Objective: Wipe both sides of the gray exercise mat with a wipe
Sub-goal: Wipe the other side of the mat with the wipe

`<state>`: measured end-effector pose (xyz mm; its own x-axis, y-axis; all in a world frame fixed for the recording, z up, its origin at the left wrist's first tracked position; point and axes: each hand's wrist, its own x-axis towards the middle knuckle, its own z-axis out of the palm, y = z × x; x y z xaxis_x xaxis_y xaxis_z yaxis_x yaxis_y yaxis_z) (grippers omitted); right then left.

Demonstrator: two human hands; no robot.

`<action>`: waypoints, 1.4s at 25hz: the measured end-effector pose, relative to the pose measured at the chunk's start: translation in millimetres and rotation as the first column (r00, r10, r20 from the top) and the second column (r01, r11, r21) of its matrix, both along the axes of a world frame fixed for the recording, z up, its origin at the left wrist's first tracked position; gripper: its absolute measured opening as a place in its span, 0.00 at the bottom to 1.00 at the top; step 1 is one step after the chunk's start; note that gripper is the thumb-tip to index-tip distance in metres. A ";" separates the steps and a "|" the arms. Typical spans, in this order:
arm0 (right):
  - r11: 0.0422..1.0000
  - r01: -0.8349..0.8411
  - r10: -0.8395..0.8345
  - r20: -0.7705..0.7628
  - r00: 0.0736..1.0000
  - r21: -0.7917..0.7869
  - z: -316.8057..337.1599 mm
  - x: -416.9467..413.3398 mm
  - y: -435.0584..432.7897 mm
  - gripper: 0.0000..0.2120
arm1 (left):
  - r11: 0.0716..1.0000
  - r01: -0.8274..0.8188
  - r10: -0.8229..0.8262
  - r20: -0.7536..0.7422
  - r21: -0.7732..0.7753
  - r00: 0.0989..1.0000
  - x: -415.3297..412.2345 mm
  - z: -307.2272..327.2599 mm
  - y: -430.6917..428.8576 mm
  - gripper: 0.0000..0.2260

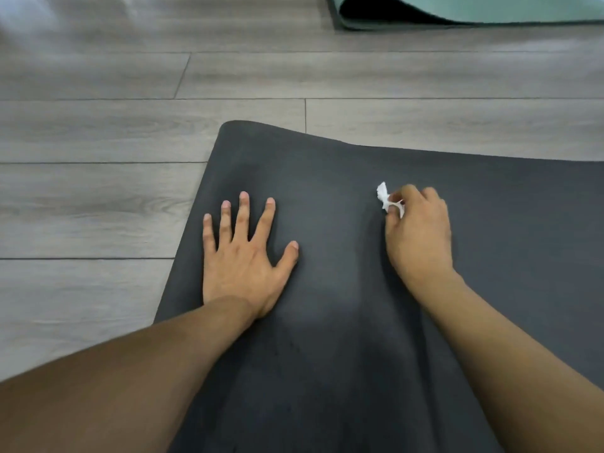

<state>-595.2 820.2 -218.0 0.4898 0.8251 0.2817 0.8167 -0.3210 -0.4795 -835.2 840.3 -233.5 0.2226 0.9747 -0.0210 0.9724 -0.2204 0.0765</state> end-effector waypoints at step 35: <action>0.996 -0.082 0.080 -0.064 0.995 -0.037 1.6 -25.2 74.3 0.03 | 1.000 0.007 -0.007 0.003 -0.016 1.000 1.5 1.3 10.6 0.35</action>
<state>-620.4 894.5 -216.3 0.4366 0.8727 0.2188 0.8096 -0.2750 -0.5186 -833.7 850.9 -232.2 0.2292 0.9727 -0.0359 0.9707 -0.2257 0.0829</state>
